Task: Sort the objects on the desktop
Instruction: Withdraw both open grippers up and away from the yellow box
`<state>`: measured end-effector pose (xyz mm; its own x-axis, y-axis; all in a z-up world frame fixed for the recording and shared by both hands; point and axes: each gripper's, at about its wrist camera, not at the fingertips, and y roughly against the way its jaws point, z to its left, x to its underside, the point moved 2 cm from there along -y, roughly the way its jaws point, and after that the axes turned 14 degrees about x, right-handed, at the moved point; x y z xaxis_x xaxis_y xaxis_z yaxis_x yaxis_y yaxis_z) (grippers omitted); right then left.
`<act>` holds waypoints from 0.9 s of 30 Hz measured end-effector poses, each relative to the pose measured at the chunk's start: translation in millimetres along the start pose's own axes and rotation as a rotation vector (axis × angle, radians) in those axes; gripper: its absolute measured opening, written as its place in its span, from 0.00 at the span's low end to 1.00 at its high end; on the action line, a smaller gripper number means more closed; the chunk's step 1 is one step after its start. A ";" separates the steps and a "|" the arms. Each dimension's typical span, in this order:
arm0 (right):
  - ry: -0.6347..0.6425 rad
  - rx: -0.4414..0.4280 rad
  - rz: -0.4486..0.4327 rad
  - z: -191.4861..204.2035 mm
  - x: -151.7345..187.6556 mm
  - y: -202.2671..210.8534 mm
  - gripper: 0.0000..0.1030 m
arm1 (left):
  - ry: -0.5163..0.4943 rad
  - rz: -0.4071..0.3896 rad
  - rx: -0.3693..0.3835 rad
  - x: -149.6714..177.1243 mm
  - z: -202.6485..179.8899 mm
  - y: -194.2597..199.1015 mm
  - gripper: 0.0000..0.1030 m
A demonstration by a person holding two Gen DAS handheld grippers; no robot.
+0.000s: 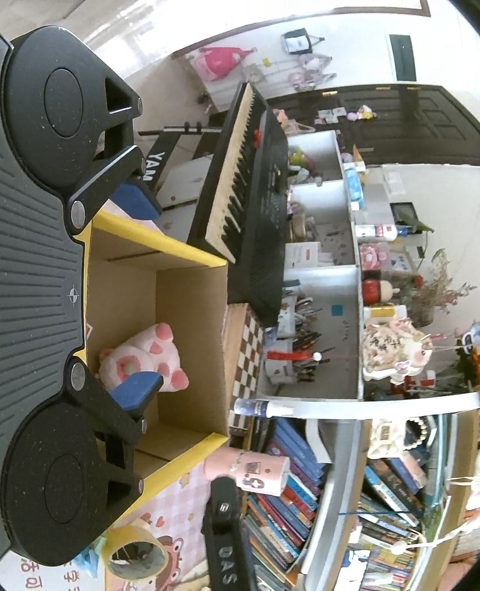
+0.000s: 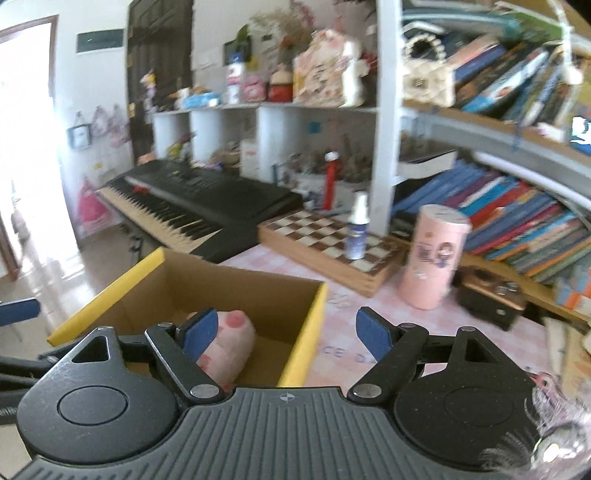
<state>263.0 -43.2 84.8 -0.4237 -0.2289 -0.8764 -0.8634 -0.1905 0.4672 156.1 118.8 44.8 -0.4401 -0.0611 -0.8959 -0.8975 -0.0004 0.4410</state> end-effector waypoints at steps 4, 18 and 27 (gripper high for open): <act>-0.035 0.061 -0.026 -5.7 14.7 20.7 0.78 | 0.001 -0.018 0.005 3.4 1.9 10.5 0.89; -0.165 0.198 -0.016 10.2 77.8 85.9 0.78 | 0.038 -0.055 0.022 27.8 8.4 53.5 0.89; -0.147 0.256 -0.010 28.6 115.8 121.5 0.78 | 0.036 -0.019 0.029 53.2 7.5 77.6 0.90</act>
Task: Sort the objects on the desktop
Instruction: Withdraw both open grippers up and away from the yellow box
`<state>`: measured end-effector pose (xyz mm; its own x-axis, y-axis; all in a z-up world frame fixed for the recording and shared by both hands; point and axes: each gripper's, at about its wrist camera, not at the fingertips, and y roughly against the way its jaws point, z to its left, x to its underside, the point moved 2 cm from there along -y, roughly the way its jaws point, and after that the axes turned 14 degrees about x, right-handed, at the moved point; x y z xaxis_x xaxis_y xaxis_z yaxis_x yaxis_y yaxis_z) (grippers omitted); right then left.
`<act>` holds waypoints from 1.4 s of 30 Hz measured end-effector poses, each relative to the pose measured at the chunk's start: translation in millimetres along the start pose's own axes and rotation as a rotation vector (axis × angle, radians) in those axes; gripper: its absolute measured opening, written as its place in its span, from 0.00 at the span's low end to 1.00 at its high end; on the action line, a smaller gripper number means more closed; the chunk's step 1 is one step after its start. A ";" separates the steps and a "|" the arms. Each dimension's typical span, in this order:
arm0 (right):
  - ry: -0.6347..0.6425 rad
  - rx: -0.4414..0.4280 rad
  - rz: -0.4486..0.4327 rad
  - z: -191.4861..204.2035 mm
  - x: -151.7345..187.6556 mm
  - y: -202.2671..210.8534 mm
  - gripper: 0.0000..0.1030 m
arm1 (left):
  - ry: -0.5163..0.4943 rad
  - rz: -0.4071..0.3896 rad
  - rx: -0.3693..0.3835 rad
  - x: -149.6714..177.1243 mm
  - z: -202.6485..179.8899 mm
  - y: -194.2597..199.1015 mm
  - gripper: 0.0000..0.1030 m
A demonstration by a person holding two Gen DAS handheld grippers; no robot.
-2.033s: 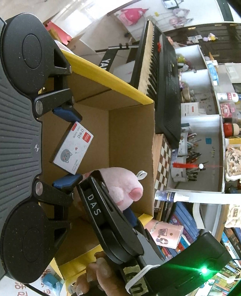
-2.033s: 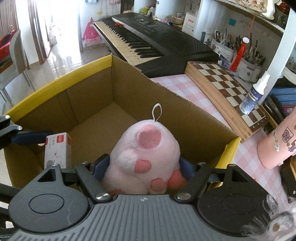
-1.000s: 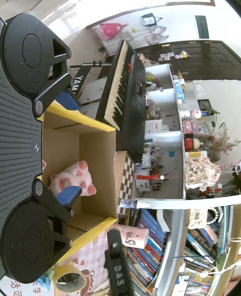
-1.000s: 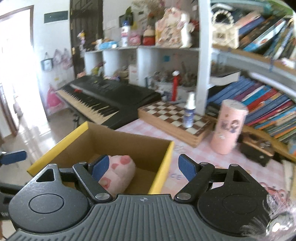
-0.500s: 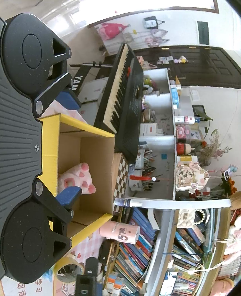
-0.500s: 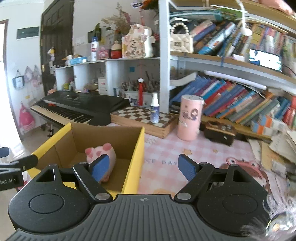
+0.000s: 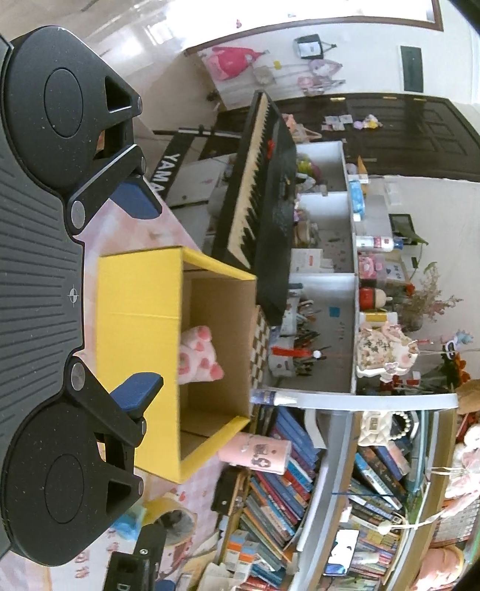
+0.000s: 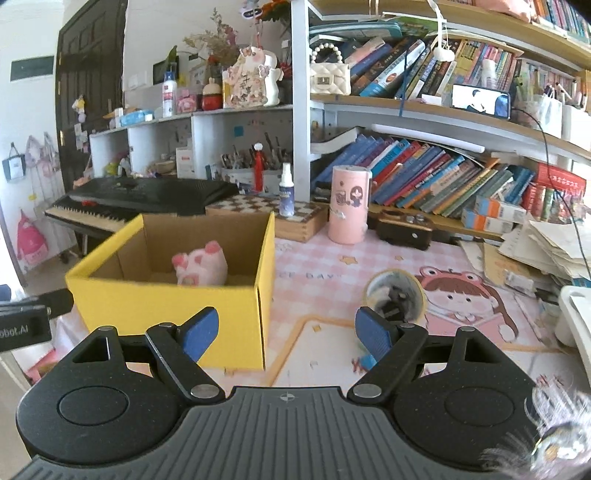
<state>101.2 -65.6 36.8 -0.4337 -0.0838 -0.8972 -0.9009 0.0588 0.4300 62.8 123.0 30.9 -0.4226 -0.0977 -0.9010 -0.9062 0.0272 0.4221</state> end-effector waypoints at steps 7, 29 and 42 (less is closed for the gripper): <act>-0.002 0.012 0.038 0.9 22.5 18.7 0.78 | -0.016 0.024 0.003 18.5 -1.5 15.2 0.90; -0.037 0.041 0.176 0.2 62.5 40.6 0.77 | -0.040 0.132 0.085 51.1 -7.3 31.5 0.90; -0.075 0.090 0.218 -13.7 73.7 47.1 0.77 | -0.080 0.187 0.176 59.8 -23.8 26.9 0.90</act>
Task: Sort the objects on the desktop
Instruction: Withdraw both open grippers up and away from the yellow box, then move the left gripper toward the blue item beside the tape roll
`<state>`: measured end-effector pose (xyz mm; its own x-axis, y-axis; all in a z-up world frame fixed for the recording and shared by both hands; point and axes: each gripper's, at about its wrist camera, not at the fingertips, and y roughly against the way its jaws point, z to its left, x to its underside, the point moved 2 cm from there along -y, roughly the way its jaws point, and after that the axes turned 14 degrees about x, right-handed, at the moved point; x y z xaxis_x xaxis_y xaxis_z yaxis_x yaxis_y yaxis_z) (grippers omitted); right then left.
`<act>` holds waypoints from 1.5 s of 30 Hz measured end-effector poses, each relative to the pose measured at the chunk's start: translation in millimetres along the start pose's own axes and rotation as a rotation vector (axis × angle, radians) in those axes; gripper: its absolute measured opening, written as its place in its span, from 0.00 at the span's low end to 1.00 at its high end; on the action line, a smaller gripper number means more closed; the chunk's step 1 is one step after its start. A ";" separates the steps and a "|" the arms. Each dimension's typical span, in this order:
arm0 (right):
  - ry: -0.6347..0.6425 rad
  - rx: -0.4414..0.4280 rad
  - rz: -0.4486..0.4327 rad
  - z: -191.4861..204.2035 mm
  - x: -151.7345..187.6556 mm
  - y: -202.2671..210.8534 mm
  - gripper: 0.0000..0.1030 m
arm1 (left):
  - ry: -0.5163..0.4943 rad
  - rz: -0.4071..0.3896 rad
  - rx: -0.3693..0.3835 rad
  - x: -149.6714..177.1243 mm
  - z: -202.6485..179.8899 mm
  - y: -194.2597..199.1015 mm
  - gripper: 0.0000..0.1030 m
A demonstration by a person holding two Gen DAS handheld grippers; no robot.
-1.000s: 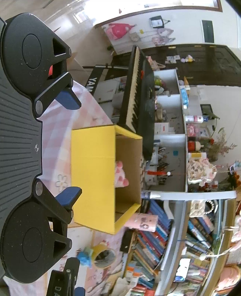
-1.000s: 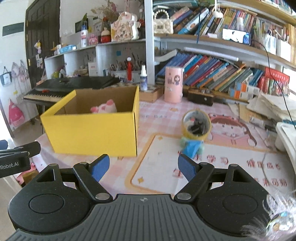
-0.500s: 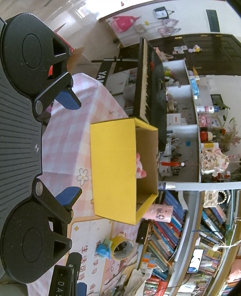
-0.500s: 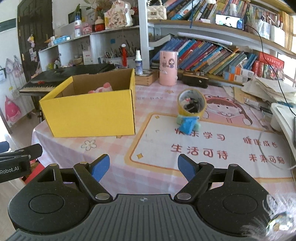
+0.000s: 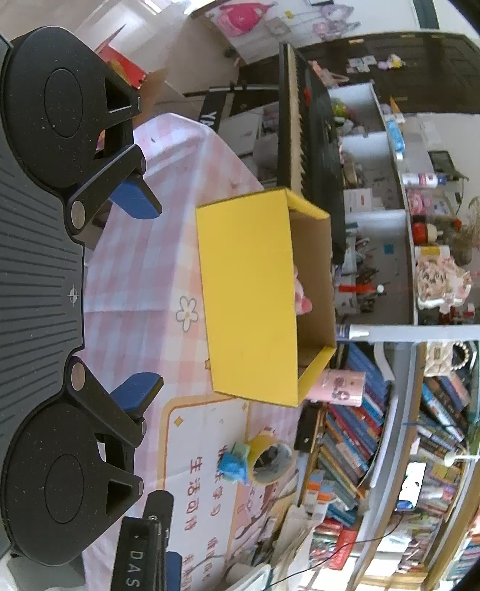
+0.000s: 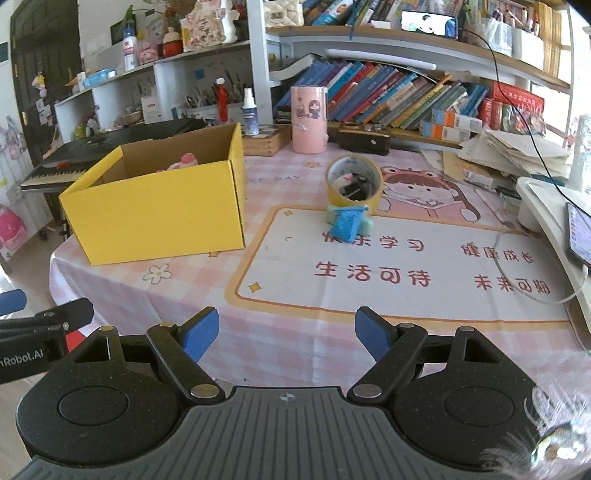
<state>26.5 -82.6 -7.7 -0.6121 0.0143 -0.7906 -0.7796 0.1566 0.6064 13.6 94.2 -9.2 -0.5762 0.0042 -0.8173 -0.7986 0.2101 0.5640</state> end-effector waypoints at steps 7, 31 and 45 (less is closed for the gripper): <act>-0.016 0.026 0.005 -11.0 0.2 -1.8 0.77 | -0.023 -0.004 0.028 -4.5 -9.1 -6.1 0.90; -0.064 0.135 0.039 -85.5 -20.0 -40.1 0.76 | -0.094 0.063 0.176 -27.9 -81.3 -70.5 0.90; -0.060 0.147 0.064 -125.3 -37.8 -76.5 0.63 | -0.103 0.108 0.227 -38.4 -123.2 -117.5 0.87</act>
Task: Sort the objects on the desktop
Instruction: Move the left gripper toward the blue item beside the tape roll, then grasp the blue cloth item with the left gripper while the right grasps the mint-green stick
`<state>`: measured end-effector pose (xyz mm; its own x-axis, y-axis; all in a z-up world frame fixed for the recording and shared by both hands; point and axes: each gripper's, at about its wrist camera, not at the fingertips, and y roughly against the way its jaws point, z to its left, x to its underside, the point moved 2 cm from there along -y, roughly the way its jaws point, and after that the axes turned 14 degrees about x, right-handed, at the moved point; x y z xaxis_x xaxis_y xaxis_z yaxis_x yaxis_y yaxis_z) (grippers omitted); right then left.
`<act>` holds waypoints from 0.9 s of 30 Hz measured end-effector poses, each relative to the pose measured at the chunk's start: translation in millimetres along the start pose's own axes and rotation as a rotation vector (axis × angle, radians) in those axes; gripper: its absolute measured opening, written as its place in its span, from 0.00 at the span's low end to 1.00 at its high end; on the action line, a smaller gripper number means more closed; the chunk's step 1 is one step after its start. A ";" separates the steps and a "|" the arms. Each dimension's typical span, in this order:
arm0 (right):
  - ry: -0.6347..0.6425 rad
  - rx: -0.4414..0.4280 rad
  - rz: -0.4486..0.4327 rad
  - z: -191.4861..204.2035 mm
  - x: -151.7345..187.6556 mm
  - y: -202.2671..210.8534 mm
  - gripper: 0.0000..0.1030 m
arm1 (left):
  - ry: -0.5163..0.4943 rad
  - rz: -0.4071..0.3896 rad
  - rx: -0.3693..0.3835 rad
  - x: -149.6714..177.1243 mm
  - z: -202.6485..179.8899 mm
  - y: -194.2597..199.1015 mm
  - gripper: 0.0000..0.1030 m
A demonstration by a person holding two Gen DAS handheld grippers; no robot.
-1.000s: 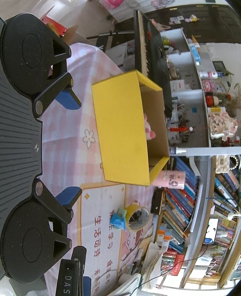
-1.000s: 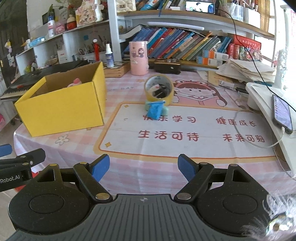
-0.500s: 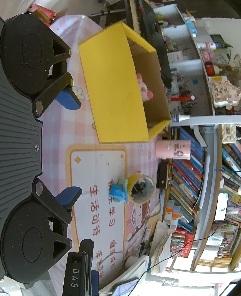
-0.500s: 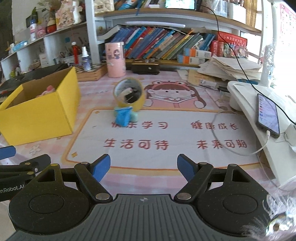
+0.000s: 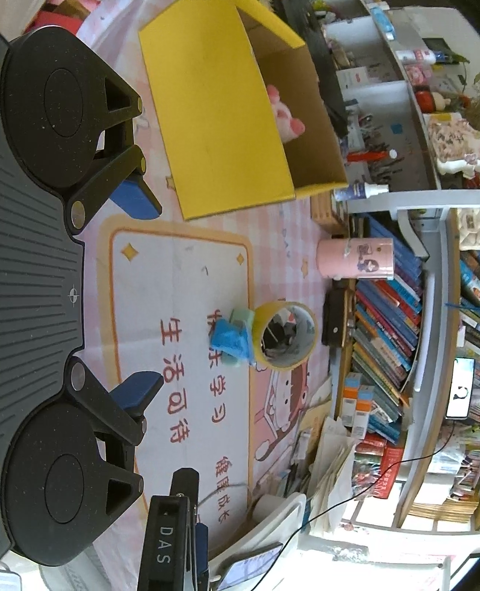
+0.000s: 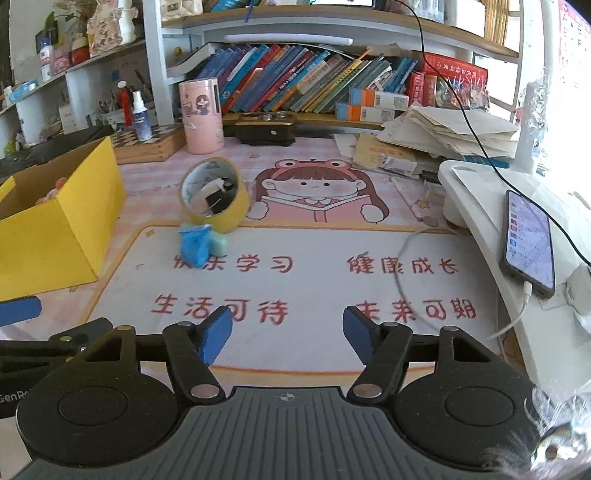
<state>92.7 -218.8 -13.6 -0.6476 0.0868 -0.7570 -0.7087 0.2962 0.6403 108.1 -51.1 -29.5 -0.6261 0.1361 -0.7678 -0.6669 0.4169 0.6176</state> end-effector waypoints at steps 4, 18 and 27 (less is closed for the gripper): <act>0.004 -0.011 -0.003 -7.3 -9.2 -12.7 0.62 | 0.008 0.012 0.010 -7.3 -4.5 -16.3 0.77; 0.023 -0.092 -0.014 -27.7 -40.9 -54.8 0.61 | 0.045 0.022 -0.028 -36.6 -11.0 -73.0 0.58; 0.052 -0.135 -0.019 -33.9 -57.3 -77.5 0.59 | 0.029 0.031 -0.032 -53.1 -16.4 -109.5 0.54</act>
<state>175.3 -279.0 -15.5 -0.6451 0.0325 -0.7634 -0.7497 0.1661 0.6406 207.7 -118.8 -53.6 -0.6574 0.1224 -0.7435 -0.6596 0.3835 0.6464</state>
